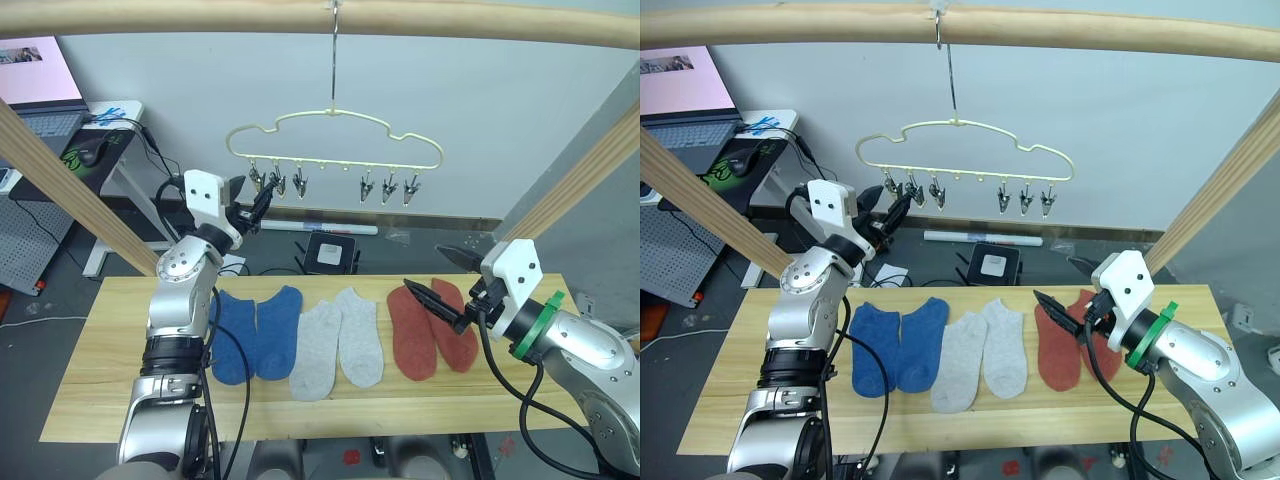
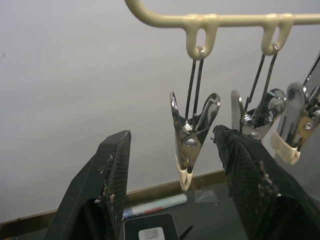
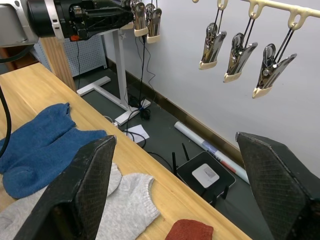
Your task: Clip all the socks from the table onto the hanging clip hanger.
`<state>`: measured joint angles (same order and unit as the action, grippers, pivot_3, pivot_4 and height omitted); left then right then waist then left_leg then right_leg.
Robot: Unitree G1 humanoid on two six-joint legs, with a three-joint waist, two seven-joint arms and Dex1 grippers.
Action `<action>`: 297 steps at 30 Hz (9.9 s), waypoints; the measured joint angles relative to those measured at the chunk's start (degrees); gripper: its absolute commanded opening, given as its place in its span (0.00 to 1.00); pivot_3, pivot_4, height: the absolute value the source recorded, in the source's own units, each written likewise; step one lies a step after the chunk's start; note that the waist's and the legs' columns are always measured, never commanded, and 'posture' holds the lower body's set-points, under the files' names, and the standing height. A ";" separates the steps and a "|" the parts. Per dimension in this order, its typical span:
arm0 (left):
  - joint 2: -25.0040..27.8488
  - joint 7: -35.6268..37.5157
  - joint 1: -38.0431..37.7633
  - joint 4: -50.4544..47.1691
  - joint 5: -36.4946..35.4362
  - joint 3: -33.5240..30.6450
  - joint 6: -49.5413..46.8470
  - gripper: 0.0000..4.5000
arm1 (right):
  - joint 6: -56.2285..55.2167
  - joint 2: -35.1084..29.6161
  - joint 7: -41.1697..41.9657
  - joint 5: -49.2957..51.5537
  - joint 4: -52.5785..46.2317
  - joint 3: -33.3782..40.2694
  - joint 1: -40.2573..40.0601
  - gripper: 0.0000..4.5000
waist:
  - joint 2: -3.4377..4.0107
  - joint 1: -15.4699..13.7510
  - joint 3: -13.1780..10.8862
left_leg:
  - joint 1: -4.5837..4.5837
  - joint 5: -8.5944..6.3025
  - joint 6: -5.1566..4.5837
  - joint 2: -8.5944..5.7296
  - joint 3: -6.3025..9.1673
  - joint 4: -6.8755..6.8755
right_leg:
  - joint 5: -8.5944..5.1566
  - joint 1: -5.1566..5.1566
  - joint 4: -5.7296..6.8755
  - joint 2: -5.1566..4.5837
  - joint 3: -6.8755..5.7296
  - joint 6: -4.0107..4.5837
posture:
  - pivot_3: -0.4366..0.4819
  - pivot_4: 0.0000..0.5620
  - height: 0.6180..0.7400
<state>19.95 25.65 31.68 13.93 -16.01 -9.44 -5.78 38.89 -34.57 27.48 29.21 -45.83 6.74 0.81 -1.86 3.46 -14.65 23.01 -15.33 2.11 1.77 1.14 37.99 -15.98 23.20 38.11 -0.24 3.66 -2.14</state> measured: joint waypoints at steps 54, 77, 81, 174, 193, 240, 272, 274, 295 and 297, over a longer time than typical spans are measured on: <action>-0.27 0.20 1.69 -3.66 -2.41 -0.94 -2.88 0.02 | 5.85 2.10 -10.75 -10.69 7.73 -3.45 -3.51 1.00 | -0.03 -0.04 -0.33 | -0.03 0.01 0.01 0.01 -0.01 0.01 | 0.00 0.00 0.04 0.01 0.03 0.00 | 0.34 0.54 1.00; 0.56 1.27 0.76 -9.29 -2.72 0.11 -7.48 0.01 | -7.50 19.07 -22.93 -24.18 49.44 -5.18 15.00 1.00 | 0.35 -0.07 -3.22 | 0.00 0.01 0.02 0.12 -0.05 -0.03 | 0.00 0.09 0.07 -0.07 0.08 -0.01 | 0.39 0.63 1.00; 0.71 1.33 0.52 -9.56 -2.79 0.11 -7.54 0.01 | -7.62 19.71 -24.69 -25.48 53.29 -4.55 16.37 1.00 | 0.44 -0.09 -3.38 | 0.00 0.01 0.02 0.15 -0.06 -0.03 | 0.00 0.09 0.09 -0.13 0.10 -0.01 | 0.40 0.64 1.00; 5.59 5.07 1.60 -14.56 -20.97 -5.85 -29.10 0.01 | 5.35 31.52 -15.02 -26.49 29.56 -24.98 28.63 0.00 | 0.61 1.24 -3.74 | 0.92 0.21 0.52 0.13 0.15 -0.11 | -0.06 1.01 0.08 -0.60 -0.13 -0.15 | 0.39 0.58 1.00; 5.49 2.68 0.17 -18.13 -24.18 -6.83 -32.59 0.01 | -6.86 41.73 -15.79 -29.07 51.81 -26.20 40.78 0.00 | 0.56 1.25 -3.72 | 0.95 0.18 0.45 0.01 0.24 -0.07 | -0.05 1.25 0.74 -0.90 -0.49 -0.15 | 0.43 0.56 1.00; 6.68 1.31 -4.79 -20.89 -26.30 -7.41 -35.78 0.92 | -18.37 42.21 -13.90 -23.54 61.89 -25.19 45.43 0.40 | 0.56 0.46 -3.72 | 0.97 0.23 0.53 0.08 0.48 -0.04 | -0.05 1.24 0.89 -1.02 -1.14 -0.14 | 0.47 0.55 1.00; 0.89 -1.46 -16.90 -29.51 -3.99 2.51 -10.98 0.92 | -2.65 10.52 3.12 -15.76 8.32 -14.54 13.61 0.54 | -0.19 -1.14 -2.46 | 0.95 0.57 0.54 -0.11 0.50 0.11 | 0.01 1.05 0.88 -1.02 -1.19 -0.03 | 0.42 0.38 1.00; -0.21 -2.40 -17.39 -29.48 -3.04 2.69 -9.87 0.92 | -2.68 10.10 3.50 -14.11 7.03 -12.70 12.27 0.54 | -0.21 -1.14 -2.40 | 0.88 0.63 0.49 -0.13 0.50 0.13 | 0.04 0.96 0.89 -0.94 -1.19 0.01 | 0.42 0.38 1.00; -5.06 -3.85 -13.40 -21.89 0.68 5.08 -3.66 0.67 | -2.14 5.64 2.32 -7.42 0.93 -4.22 4.44 0.55 | -0.19 -1.17 -1.68 | 0.88 0.75 0.38 -0.22 0.45 0.26 | 0.10 0.86 0.98 -0.88 -1.27 0.00 | 0.35 0.41 1.00; -5.42 -3.77 -12.47 -20.89 0.71 5.16 -3.39 0.67 | -2.16 5.64 2.28 -6.78 0.90 -3.50 4.29 0.55 | -0.18 -1.01 -1.65 | 0.88 0.75 0.37 -0.22 0.44 0.30 | 0.11 0.86 1.01 -0.88 -1.27 0.00 | 0.34 0.40 1.00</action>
<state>14.53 21.88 19.21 -6.96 -15.30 -4.28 -9.18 36.73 -28.93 29.76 22.42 -44.93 3.24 5.10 -2.05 2.45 -16.30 23.89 -14.57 2.48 1.55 1.59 38.29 -15.87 24.05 39.12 -1.12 2.39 -2.13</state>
